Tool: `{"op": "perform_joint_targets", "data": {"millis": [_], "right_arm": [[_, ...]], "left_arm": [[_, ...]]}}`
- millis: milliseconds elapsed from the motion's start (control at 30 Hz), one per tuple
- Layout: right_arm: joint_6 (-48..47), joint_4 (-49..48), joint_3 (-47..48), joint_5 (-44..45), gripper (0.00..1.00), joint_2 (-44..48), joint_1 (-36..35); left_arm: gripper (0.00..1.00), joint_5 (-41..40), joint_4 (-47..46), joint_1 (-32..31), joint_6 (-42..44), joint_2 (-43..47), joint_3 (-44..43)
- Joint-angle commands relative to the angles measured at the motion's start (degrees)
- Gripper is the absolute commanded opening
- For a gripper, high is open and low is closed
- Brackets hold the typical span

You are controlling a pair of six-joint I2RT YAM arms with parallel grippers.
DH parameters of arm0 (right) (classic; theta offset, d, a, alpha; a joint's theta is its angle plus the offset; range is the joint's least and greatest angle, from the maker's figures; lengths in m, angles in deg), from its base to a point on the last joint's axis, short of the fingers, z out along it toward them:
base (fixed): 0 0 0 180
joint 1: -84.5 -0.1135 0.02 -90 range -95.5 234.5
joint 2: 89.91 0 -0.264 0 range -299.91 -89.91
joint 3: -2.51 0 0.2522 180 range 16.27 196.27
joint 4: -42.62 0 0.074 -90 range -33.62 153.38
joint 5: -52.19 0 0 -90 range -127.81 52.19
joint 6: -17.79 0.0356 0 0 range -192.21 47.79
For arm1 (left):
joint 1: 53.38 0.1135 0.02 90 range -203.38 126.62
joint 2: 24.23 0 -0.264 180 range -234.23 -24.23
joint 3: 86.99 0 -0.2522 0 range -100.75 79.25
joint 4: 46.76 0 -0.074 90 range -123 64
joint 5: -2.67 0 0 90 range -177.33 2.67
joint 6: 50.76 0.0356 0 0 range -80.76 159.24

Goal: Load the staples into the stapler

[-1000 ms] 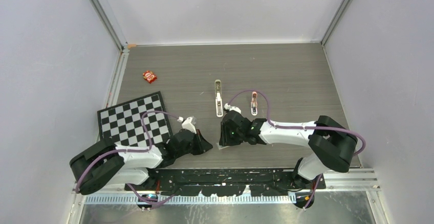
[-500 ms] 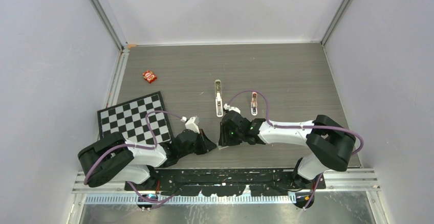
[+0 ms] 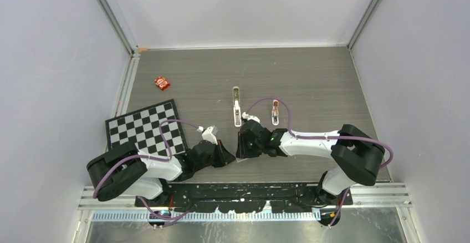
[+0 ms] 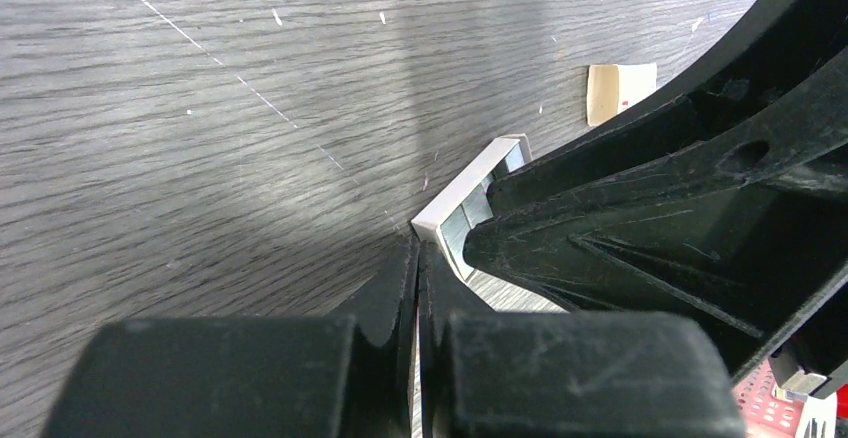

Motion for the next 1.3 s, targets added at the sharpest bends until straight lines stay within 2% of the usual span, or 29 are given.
{"op": "perform_joint_targets", "data": {"millis": [0, 633, 933, 1267], "right_arm": [[0.46, -2.15, 0.39, 0.06, 0.38, -0.24, 0.12], [0.09, 0.86, -0.28, 2.82, 0.37, 8.37, 0.11], [-3.85, 8.39, 3.58, 7.38, 0.33, 3.89, -0.47], [-4.36, 7.80, 5.14, 6.21, 0.33, 1.37, -1.61]], "left_arm": [[0.00, -1.86, -3.18, -0.78, 0.92, -0.74, -1.79], [0.00, -2.87, -1.59, -1.63, 1.53, 0.59, -1.78], [0.00, -4.11, 2.23, -1.80, 2.17, 3.98, -1.98], [0.00, -4.47, 3.11, -1.99, 2.52, 4.81, -2.05]]}}
